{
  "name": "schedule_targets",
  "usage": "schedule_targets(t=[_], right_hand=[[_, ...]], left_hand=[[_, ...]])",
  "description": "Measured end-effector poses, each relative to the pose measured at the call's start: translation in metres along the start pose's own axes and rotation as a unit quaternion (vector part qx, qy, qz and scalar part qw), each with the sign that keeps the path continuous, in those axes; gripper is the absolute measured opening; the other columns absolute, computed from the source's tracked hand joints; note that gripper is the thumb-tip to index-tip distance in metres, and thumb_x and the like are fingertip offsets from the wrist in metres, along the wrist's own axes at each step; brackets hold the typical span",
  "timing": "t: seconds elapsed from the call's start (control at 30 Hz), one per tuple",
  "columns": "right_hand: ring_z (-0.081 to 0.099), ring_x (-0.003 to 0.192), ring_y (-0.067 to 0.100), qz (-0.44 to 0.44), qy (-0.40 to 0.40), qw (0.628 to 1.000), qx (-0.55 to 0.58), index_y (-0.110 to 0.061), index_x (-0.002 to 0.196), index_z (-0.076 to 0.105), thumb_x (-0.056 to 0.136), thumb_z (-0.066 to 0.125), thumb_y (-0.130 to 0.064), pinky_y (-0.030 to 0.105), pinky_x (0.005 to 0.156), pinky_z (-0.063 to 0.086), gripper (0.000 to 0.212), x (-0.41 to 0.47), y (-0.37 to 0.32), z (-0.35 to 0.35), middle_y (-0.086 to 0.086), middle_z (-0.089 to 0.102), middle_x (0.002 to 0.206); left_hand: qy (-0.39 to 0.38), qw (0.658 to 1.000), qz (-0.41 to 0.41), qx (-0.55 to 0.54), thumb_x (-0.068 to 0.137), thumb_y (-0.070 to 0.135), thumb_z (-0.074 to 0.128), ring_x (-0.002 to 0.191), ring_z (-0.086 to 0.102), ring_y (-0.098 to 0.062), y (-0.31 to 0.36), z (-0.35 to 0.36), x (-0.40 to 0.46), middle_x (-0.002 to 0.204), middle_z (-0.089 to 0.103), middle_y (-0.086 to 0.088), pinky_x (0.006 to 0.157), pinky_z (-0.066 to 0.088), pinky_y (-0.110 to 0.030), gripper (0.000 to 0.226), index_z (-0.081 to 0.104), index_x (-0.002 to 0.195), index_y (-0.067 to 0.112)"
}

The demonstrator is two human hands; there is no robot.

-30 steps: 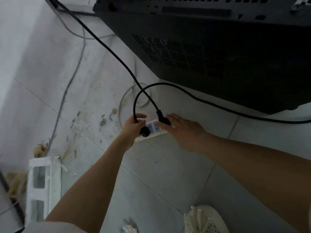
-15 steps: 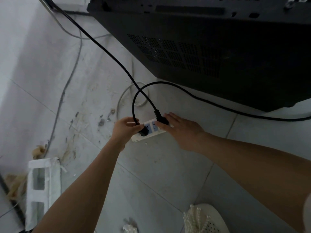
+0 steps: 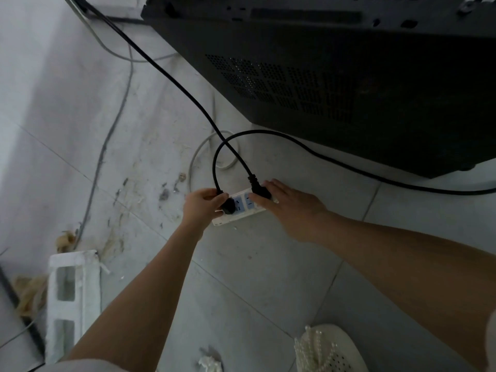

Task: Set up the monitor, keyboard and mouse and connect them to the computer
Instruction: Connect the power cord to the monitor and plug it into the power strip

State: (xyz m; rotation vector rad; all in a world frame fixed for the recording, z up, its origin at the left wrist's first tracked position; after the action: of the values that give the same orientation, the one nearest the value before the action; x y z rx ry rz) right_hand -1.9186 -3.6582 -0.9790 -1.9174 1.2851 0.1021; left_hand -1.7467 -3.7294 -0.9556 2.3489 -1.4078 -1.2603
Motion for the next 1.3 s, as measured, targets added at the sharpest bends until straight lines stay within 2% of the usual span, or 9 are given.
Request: schedule_targets(t=[0.33, 0.5, 0.6, 0.67, 0.87, 0.97, 1.07, 1.17, 1.3], right_hand=[[-0.011, 0.145, 0.018, -0.004, 0.002, 1.0, 0.009, -0.034, 0.148, -0.011, 0.093, 0.044, -0.003, 0.033, 0.114, 0.018, 0.084, -0.001, 0.0, -0.002, 0.001, -0.015, 0.158], [-0.008, 0.146, 0.018, -0.008, -0.007, 1.0, 0.0, -0.034, 0.148, -0.008, 0.094, 0.044, -0.007, 0.034, 0.114, 0.019, 0.08, -0.001, -0.004, -0.003, 0.001, -0.011, 0.158], [-0.007, 0.146, 0.02, -0.001, -0.02, 1.0, -0.007, -0.032, 0.149, -0.008, 0.095, 0.042, -0.011, 0.036, 0.113, 0.02, 0.076, -0.003, -0.009, -0.006, 0.004, -0.011, 0.158], [-0.007, 0.146, 0.021, 0.0, -0.023, 1.0, -0.016, -0.032, 0.149, -0.009, 0.096, 0.042, -0.013, 0.038, 0.114, 0.019, 0.076, -0.002, -0.011, -0.007, 0.005, -0.011, 0.158], [-0.007, 0.146, 0.023, 0.007, -0.02, 0.999, -0.034, -0.028, 0.149, -0.012, 0.097, 0.037, -0.01, 0.037, 0.114, 0.018, 0.073, -0.004, -0.013, -0.005, 0.008, -0.012, 0.158], [-0.008, 0.146, 0.023, 0.011, -0.019, 0.999, -0.043, -0.028, 0.148, -0.014, 0.098, 0.034, -0.01, 0.037, 0.113, 0.019, 0.072, -0.005, -0.014, -0.004, 0.009, -0.013, 0.157], [-0.007, 0.146, 0.024, 0.007, -0.015, 0.998, -0.058, -0.026, 0.149, -0.014, 0.099, 0.031, -0.012, 0.038, 0.114, 0.017, 0.068, -0.004, -0.013, -0.005, 0.01, -0.012, 0.157], [-0.008, 0.146, 0.025, 0.009, -0.019, 0.998, -0.057, -0.026, 0.148, -0.015, 0.099, 0.03, -0.012, 0.039, 0.115, 0.018, 0.068, -0.003, -0.013, -0.001, 0.01, -0.014, 0.157], [-0.012, 0.145, 0.028, 0.014, -0.002, 0.999, -0.047, -0.023, 0.149, -0.014, 0.1, 0.027, -0.008, 0.039, 0.114, 0.018, 0.066, -0.001, -0.014, 0.003, 0.007, -0.025, 0.155]], left_hand=[[-0.002, 0.994, 0.055, 0.092, 0.087, 0.016, 0.066, 0.092, 0.065, -0.027, 0.016, 0.009, 0.0, 0.105, 0.067, -0.015, 0.083, 0.054, -0.039, 0.026, 0.064, 0.108, 0.001], [0.003, 0.992, 0.038, 0.119, 0.087, 0.025, 0.065, 0.054, 0.061, -0.006, 0.004, 0.004, 0.001, 0.087, 0.068, -0.01, 0.057, 0.053, -0.02, 0.027, 0.068, 0.104, 0.004], [0.026, 0.994, 0.023, 0.101, 0.086, 0.024, 0.067, 0.068, 0.066, -0.021, 0.003, 0.003, -0.002, 0.087, 0.069, -0.016, 0.079, 0.058, -0.037, 0.029, 0.069, 0.103, 0.0], [0.026, 0.996, 0.024, 0.084, 0.086, 0.019, 0.067, 0.076, 0.067, -0.025, 0.003, 0.006, -0.005, 0.089, 0.068, -0.015, 0.083, 0.056, -0.038, 0.029, 0.068, 0.106, -0.002], [0.057, 0.981, 0.072, 0.173, 0.079, 0.016, 0.072, 0.079, 0.062, -0.013, 0.004, 0.01, -0.019, 0.087, 0.068, -0.002, 0.069, 0.049, -0.021, 0.025, 0.072, 0.103, 0.008], [0.088, 0.966, 0.09, 0.225, 0.08, 0.024, 0.07, 0.064, 0.06, -0.017, 0.009, 0.01, -0.021, 0.077, 0.071, -0.008, 0.062, 0.049, -0.027, 0.018, 0.075, 0.085, 0.007], [0.079, 0.958, 0.063, 0.268, 0.081, 0.028, 0.069, 0.049, 0.045, -0.011, 0.011, 0.012, -0.017, 0.055, 0.056, -0.006, 0.046, 0.033, -0.024, 0.029, 0.067, 0.069, 0.003], [0.078, 0.961, 0.034, 0.265, 0.081, 0.023, 0.069, 0.048, 0.039, -0.011, 0.011, 0.012, -0.012, 0.052, 0.044, -0.003, 0.044, 0.027, -0.024, 0.027, 0.063, 0.066, 0.002], [0.077, 0.967, 0.006, 0.244, 0.08, 0.019, 0.07, 0.054, 0.044, -0.016, 0.005, 0.011, -0.006, 0.06, 0.051, -0.009, 0.047, 0.032, -0.025, 0.025, 0.065, 0.072, -0.004]])
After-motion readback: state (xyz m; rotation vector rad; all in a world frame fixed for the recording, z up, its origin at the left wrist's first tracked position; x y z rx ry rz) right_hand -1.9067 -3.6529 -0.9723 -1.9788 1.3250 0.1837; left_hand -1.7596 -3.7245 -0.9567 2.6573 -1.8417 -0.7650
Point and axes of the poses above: each hand's wrist, its own x-axis towards the middle knuckle, its own z-axis out of the palm, y = z × x, the point moved 6 cm from there along x, towards the middle knuckle
